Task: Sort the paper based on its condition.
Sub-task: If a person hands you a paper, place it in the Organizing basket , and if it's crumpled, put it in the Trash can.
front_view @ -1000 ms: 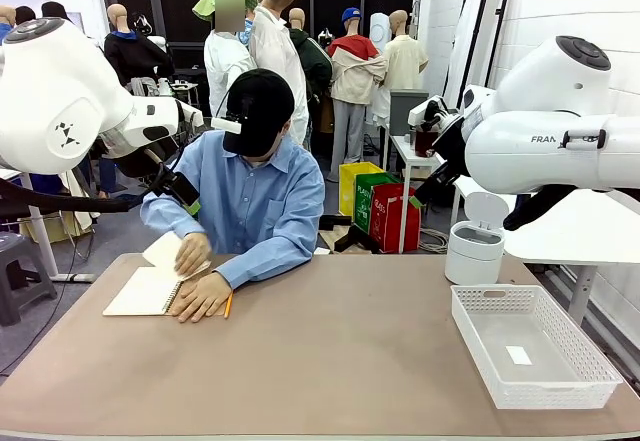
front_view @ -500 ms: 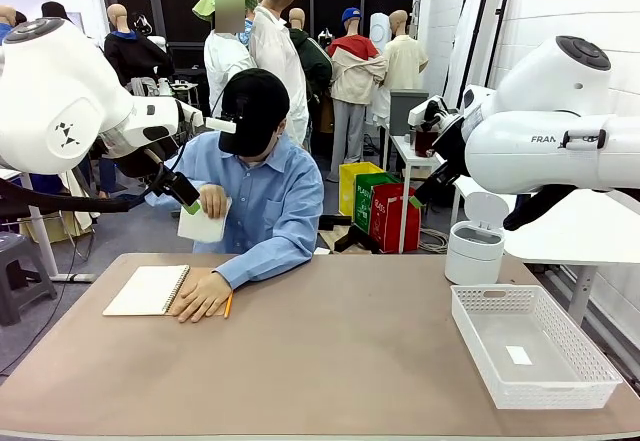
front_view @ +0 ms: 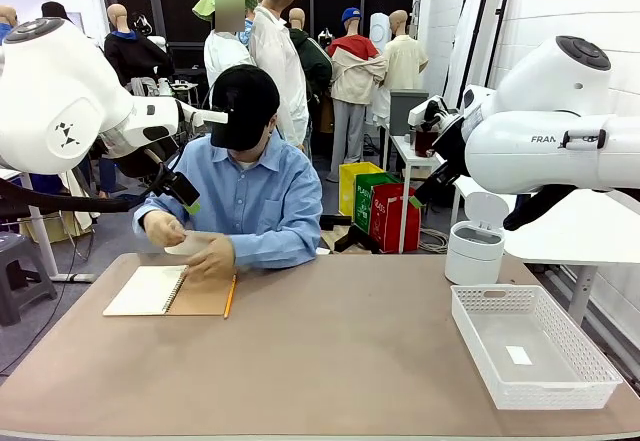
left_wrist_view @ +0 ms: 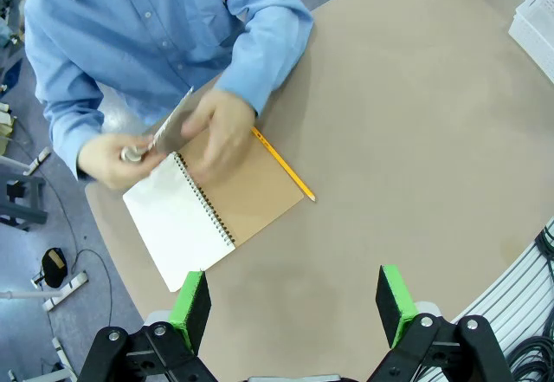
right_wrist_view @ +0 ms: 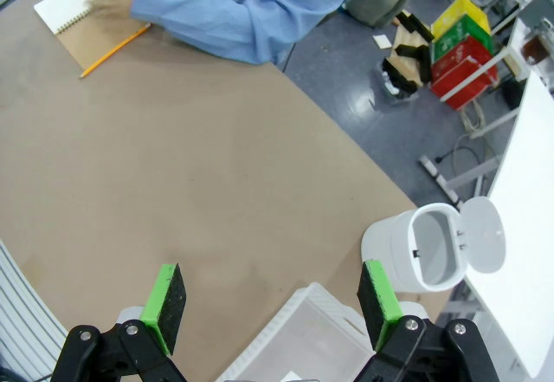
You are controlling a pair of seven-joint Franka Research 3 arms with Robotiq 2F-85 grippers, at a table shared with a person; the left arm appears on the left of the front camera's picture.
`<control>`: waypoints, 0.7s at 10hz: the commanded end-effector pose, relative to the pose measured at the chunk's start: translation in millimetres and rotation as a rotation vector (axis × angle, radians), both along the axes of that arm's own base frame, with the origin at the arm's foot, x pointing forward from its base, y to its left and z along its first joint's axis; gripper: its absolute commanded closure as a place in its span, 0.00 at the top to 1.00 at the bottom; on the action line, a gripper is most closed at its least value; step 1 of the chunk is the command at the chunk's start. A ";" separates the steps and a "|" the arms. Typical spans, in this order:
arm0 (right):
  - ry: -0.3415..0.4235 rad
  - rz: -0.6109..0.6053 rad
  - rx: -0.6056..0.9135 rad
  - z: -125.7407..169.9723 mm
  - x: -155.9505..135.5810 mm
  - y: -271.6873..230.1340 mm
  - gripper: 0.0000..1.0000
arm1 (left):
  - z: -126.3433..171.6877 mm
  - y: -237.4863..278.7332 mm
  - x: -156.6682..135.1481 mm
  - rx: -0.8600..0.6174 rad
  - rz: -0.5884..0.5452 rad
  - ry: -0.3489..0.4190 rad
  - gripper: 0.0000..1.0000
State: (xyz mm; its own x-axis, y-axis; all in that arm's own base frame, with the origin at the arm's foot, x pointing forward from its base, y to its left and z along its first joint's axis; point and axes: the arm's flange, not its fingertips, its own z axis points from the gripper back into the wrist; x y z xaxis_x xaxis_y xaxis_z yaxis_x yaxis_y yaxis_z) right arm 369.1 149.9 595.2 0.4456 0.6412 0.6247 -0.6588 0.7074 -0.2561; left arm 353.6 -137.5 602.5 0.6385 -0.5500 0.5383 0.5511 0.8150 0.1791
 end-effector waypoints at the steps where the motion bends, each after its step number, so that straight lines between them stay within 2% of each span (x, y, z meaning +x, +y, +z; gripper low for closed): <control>1: 0.007 0.001 -0.003 1.9 0.3 0.2 1.00 | 1.1 0.4 -0.6 -0.001 -0.008 -0.002 1.00; 7: 0.007 0.001 -0.003 1.9 0.3 0.2 1.00 | 1.1 0.4 -0.6 -0.001 -0.008 -0.002 1.00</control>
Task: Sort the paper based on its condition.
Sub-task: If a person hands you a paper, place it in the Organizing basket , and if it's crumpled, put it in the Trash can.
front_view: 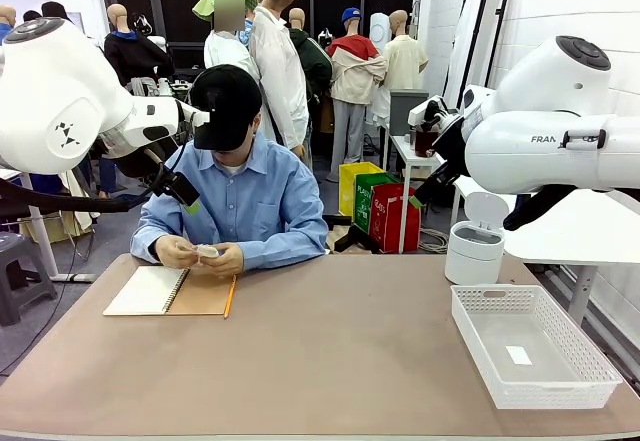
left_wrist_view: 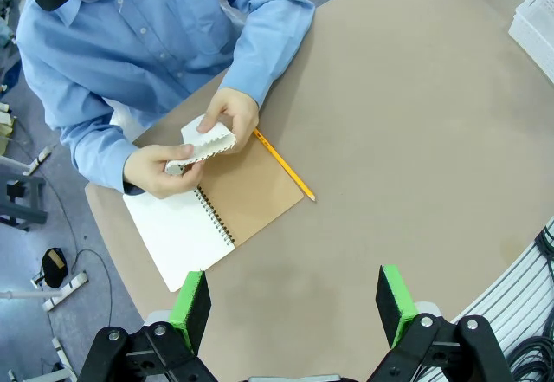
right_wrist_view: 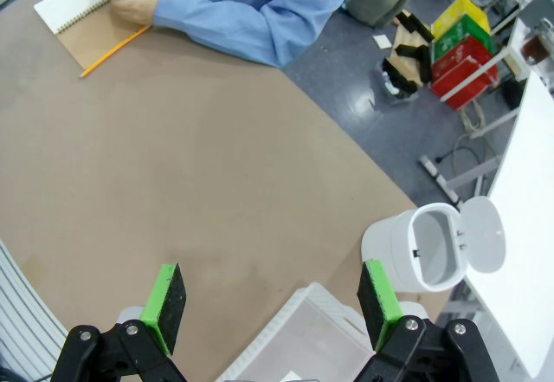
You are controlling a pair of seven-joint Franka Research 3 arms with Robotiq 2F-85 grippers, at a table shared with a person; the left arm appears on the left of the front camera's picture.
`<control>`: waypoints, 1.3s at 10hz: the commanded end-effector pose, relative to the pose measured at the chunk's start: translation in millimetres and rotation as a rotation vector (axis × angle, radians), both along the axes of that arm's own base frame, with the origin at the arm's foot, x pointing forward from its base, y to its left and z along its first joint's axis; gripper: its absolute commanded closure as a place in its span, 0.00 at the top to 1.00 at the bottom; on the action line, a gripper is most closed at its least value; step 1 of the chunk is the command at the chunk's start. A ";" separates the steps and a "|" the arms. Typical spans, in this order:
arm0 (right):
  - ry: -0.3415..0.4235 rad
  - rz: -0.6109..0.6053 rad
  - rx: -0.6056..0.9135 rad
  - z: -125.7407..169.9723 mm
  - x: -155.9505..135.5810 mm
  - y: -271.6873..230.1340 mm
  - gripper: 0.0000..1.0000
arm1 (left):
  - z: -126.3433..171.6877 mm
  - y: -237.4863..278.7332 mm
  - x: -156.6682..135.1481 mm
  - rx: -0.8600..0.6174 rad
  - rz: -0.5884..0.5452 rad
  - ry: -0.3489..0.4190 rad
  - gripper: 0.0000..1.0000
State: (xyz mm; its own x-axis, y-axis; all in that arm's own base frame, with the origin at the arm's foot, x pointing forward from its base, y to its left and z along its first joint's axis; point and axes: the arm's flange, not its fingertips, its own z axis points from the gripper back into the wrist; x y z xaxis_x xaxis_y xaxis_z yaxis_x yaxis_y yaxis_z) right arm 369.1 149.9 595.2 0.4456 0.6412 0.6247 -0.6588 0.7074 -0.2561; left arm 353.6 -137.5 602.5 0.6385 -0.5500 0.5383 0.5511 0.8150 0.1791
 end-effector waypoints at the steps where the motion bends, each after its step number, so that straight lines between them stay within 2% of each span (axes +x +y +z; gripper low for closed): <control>1: 0.007 0.001 -0.003 1.9 0.3 0.2 1.00 | 1.1 0.4 -0.6 -0.001 -0.008 -0.002 1.00; 13: 0.007 0.001 -0.003 1.9 0.3 0.2 1.00 | 1.1 0.4 -0.6 -0.001 -0.008 -0.002 1.00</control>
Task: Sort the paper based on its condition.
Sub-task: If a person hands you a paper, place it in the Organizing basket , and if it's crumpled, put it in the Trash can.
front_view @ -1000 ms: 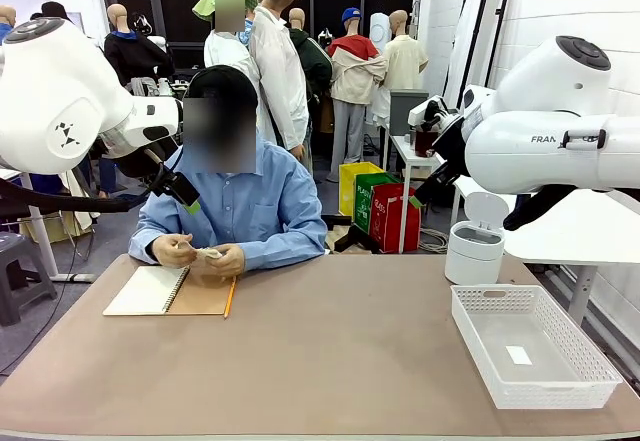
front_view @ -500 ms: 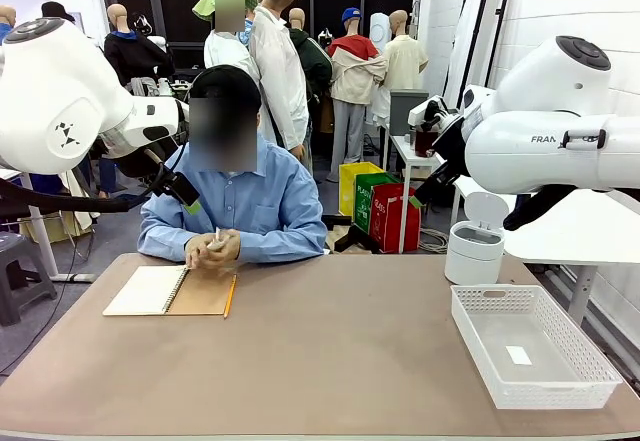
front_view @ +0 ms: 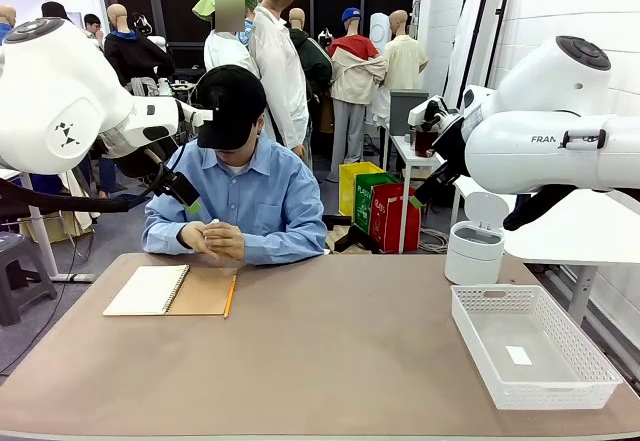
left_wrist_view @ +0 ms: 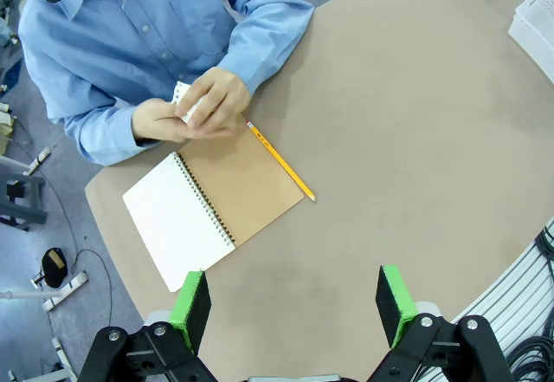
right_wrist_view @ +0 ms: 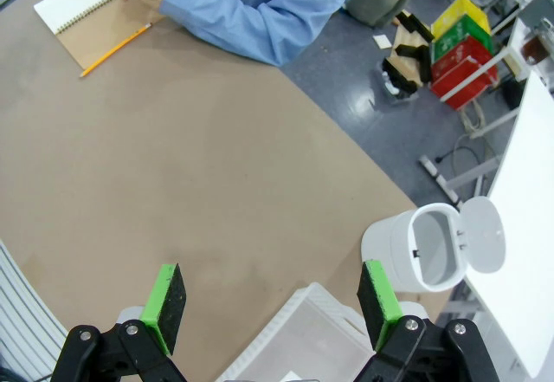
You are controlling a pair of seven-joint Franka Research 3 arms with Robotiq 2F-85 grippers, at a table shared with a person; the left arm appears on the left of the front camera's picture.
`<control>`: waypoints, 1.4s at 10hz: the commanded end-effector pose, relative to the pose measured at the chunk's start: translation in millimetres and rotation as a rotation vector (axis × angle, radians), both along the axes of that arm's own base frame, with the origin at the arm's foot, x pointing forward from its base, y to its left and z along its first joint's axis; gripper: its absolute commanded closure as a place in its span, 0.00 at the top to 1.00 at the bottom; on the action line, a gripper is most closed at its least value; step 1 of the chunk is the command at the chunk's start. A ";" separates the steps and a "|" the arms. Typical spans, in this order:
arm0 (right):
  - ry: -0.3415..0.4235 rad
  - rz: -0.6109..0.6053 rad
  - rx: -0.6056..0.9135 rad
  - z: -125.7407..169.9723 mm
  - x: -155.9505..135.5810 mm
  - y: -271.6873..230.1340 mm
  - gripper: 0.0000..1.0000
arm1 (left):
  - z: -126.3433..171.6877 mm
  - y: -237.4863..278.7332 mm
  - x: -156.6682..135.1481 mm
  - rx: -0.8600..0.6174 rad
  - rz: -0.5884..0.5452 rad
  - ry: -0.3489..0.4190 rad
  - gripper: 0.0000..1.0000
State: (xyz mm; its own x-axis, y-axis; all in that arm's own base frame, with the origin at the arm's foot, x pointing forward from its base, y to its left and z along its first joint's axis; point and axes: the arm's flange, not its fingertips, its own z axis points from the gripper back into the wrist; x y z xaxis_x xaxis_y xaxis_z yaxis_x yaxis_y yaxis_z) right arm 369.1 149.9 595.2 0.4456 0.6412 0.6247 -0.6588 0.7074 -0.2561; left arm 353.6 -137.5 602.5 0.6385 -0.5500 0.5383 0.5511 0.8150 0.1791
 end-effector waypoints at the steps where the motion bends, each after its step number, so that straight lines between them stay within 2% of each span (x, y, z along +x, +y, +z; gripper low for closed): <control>1: 0.007 0.001 -0.003 1.9 0.3 0.2 1.00 | 1.1 0.4 -0.6 -0.001 -0.008 -0.002 1.00; 14: 0.007 0.001 -0.003 1.9 0.3 0.2 1.00 | 1.1 0.4 -0.6 -0.001 -0.008 -0.002 1.00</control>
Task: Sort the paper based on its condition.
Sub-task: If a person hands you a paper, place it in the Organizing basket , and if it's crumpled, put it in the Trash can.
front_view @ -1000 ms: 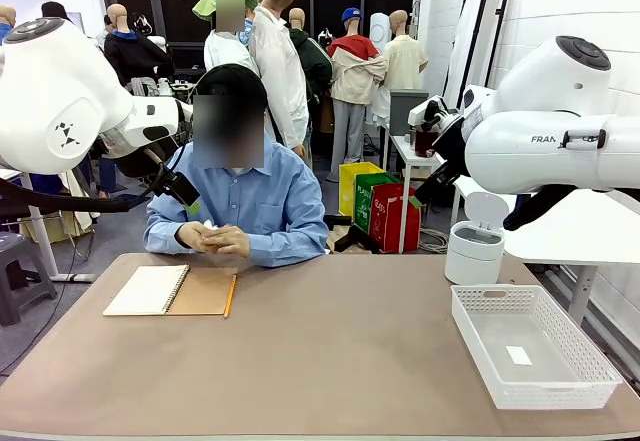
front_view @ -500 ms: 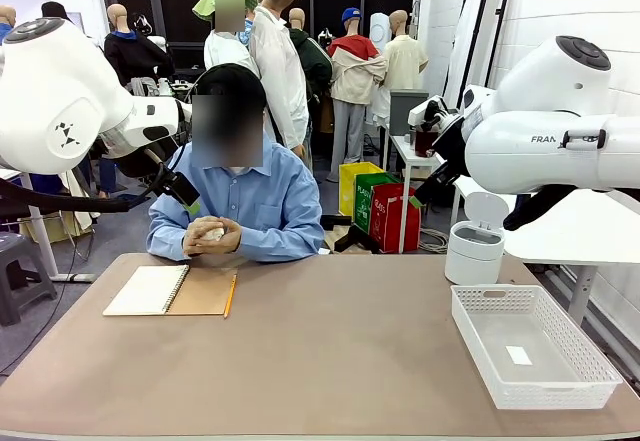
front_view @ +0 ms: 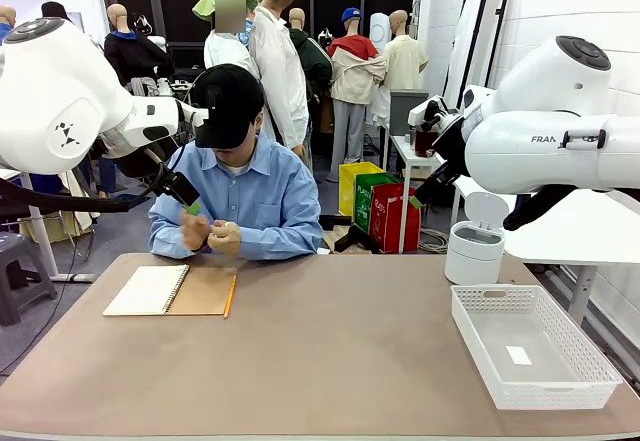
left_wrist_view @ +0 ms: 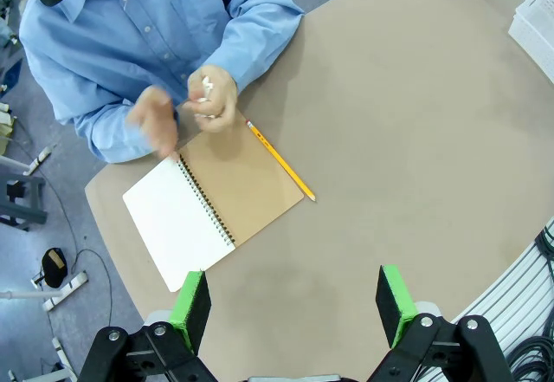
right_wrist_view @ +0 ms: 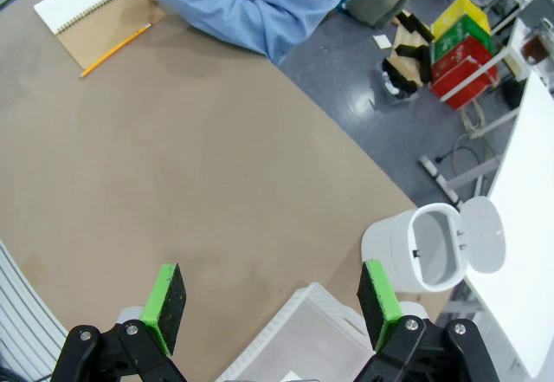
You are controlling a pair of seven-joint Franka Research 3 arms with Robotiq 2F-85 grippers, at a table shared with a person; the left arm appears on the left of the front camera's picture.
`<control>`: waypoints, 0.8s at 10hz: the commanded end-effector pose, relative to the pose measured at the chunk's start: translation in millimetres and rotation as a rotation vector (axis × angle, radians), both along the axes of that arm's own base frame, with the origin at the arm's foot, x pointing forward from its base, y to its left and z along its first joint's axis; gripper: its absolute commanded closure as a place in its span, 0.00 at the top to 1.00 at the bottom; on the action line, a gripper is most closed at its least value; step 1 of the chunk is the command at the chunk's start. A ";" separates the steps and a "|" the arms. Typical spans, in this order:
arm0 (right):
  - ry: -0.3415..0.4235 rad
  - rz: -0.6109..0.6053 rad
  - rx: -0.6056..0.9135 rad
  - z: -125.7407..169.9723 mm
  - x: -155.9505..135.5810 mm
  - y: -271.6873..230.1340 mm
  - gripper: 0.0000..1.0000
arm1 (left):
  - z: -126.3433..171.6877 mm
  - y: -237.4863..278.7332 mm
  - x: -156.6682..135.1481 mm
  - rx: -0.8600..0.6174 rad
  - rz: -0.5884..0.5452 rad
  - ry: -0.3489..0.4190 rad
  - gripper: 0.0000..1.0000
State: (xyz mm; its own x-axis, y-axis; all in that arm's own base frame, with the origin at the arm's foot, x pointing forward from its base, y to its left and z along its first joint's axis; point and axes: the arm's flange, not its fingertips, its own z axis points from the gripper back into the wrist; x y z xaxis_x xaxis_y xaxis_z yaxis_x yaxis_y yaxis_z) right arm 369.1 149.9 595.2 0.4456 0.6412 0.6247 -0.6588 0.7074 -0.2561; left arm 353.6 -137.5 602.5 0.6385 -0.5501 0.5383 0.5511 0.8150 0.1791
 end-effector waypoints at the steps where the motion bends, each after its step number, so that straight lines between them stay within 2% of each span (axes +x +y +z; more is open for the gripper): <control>1: 0.007 0.001 -0.003 1.9 0.3 0.2 1.00 | 1.1 0.4 -0.6 -0.001 -0.008 -0.002 1.00; 8: 0.007 0.001 -0.003 1.9 0.3 0.2 1.00 | 1.1 0.4 -0.6 -0.001 -0.008 -0.002 1.00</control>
